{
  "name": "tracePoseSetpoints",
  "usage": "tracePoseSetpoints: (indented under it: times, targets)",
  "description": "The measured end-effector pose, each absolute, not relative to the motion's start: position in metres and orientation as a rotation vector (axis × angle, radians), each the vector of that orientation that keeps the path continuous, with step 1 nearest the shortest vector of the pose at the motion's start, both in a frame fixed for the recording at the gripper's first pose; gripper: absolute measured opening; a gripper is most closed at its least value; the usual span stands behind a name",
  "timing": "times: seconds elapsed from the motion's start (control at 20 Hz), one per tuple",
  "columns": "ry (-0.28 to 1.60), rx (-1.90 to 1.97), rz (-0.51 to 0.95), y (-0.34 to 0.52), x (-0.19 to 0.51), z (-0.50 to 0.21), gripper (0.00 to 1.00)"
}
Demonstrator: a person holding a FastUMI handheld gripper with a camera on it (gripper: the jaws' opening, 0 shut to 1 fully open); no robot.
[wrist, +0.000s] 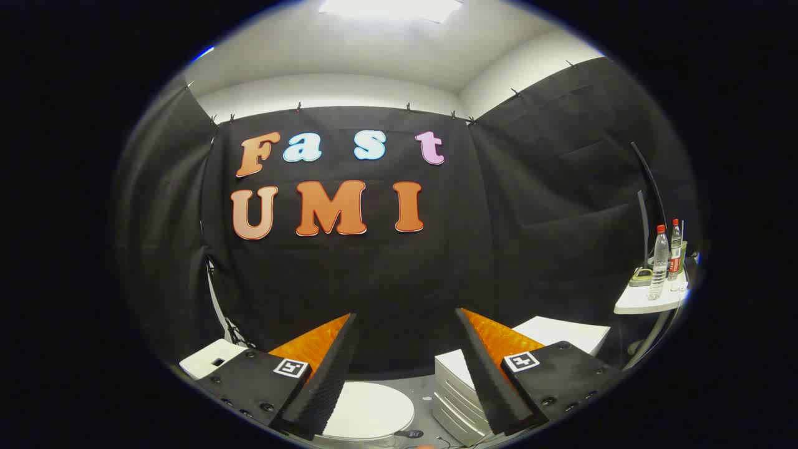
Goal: Open the toilet lid.
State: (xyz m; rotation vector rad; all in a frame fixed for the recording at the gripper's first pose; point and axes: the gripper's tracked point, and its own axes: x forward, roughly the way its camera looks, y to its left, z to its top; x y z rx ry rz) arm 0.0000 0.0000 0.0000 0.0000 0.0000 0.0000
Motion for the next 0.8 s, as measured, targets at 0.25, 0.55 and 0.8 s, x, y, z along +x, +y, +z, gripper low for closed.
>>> tracePoseSetpoints:
  times: [0.25, 0.55, 0.8]
  targets:
    - [-0.013, 0.006, -0.009, -0.0027, 0.0007, 0.0036, 0.98]
    - [-0.010, -0.014, 0.011, 0.0031, 0.0025, 0.0050, 0.98]
    - [-0.010, -0.005, 0.006, -0.0020, 0.0010, 0.0031, 0.98]
